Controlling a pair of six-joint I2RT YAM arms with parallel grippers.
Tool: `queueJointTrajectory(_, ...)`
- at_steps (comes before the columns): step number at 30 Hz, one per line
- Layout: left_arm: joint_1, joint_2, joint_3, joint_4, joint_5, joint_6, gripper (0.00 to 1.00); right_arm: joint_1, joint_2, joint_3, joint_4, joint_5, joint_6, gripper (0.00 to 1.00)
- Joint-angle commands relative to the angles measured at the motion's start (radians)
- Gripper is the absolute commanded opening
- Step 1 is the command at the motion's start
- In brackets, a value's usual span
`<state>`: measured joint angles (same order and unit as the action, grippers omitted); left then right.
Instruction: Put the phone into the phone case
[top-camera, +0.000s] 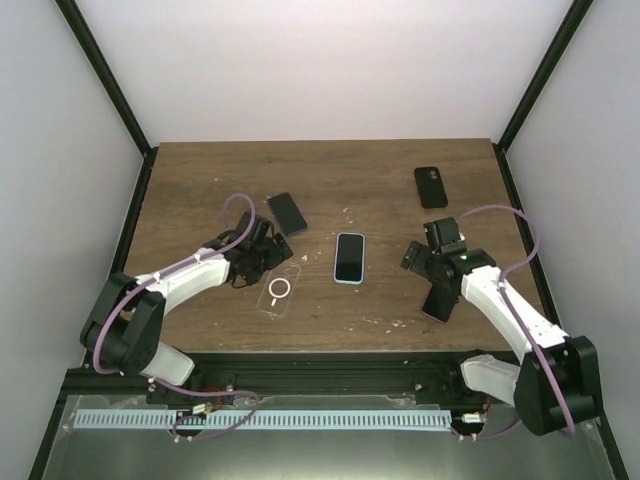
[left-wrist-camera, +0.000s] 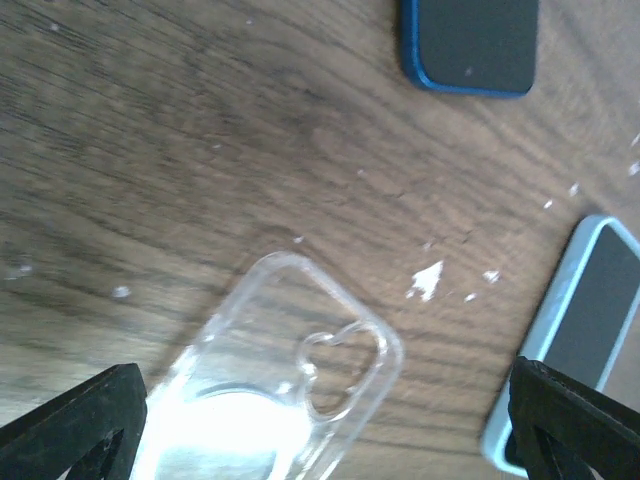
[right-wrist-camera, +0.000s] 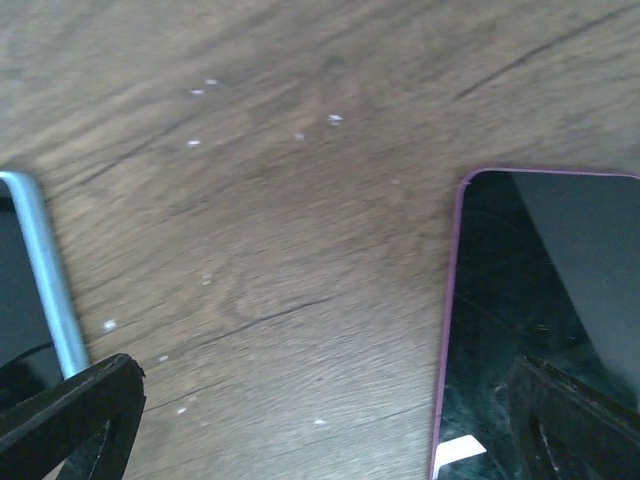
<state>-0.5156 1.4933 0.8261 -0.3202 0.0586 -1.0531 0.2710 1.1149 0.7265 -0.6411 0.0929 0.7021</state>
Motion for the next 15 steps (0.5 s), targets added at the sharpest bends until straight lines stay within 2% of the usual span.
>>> queueJointTrajectory(1,0.007,-0.041,-0.026,-0.089,-0.049,0.259,1.00,-0.031,0.062,0.045,-0.058,0.131,0.033,1.00)
queueJointTrajectory(6,0.018,-0.064,-0.099,-0.086,-0.045,0.329,1.00,-0.127,0.108,0.014,-0.031,0.131,0.034,1.00)
queueJointTrajectory(15,0.024,-0.088,-0.195,-0.035,0.006,0.357,0.99,-0.193,0.143,-0.058,0.088,0.109,-0.010,1.00)
